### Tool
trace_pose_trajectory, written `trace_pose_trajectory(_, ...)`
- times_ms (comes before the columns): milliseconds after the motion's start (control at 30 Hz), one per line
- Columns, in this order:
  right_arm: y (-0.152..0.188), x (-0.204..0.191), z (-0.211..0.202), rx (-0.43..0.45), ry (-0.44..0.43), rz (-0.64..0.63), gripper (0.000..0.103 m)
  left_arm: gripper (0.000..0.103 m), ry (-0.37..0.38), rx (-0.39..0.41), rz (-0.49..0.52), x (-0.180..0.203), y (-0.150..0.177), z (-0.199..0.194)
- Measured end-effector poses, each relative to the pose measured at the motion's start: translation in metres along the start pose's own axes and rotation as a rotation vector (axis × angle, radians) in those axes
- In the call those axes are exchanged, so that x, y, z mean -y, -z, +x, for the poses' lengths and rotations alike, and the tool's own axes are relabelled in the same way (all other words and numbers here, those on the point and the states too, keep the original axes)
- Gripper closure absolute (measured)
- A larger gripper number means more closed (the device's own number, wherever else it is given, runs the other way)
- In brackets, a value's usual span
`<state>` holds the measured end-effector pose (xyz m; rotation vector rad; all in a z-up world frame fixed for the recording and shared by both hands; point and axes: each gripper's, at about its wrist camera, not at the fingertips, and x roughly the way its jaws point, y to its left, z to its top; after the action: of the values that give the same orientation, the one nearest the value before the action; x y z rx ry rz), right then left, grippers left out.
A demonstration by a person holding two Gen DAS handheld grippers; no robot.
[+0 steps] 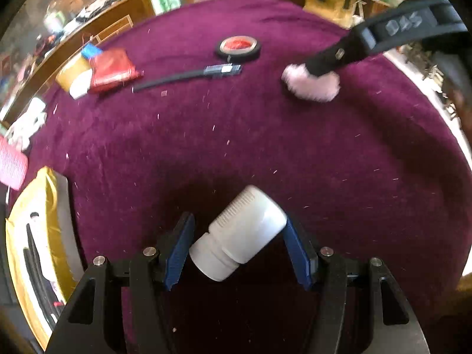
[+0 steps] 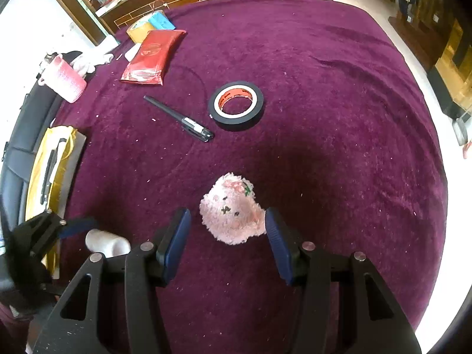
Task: Organize objects
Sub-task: 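Grasp the pink fluffy pouf with the right gripper while the left holds the white bottle, then lower the white bottle and pink pouf into the tray and open both grippers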
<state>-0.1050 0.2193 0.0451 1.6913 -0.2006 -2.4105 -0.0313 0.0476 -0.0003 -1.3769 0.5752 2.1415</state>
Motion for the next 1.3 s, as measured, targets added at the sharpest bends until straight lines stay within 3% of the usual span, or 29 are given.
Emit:
trace_pose_trajectory(200, -0.001, 0.000, 0.012, -0.018, 0.010, -0.012, 0.052, 0.048, 0.034, -0.004, -0.085, -0.008, 0.004, -0.004)
trace_pose_trajectory(267, -0.001, -0.003, 0.016, -0.028, 0.019, -0.024, 0.052, 0.061, 0.045, 0.004, -0.127, -0.012, 0.007, -0.005)
trace_pose_trajectory(367, -0.001, -0.009, 0.021, -0.034, 0.034, -0.047, 0.052, 0.072, 0.076, 0.007, -0.194, -0.022, 0.011, -0.009)
trace_pose_trajectory(700, 0.001, -0.012, 0.034, -0.051, 0.091, -0.055, 0.052, 0.074, 0.115, 0.023, -0.301, -0.030, 0.027, -0.018)
trace_pose_trajectory(800, 0.001, -0.012, 0.033, -0.045, 0.100, -0.047, 0.061, 0.074, 0.129, 0.029, -0.321, -0.030, 0.029, -0.021)
trace_pose_trajectory(967, 0.005, -0.009, 0.029, -0.025, 0.086, -0.017, 0.069, 0.075, 0.138, 0.042, -0.327, -0.027, 0.037, -0.032)
trace_pose_trajectory(1300, 0.022, -0.025, 0.016, -0.033, 0.032, 0.023, 0.069, 0.075, 0.201, 0.123, -0.380, -0.039, 0.055, -0.067)
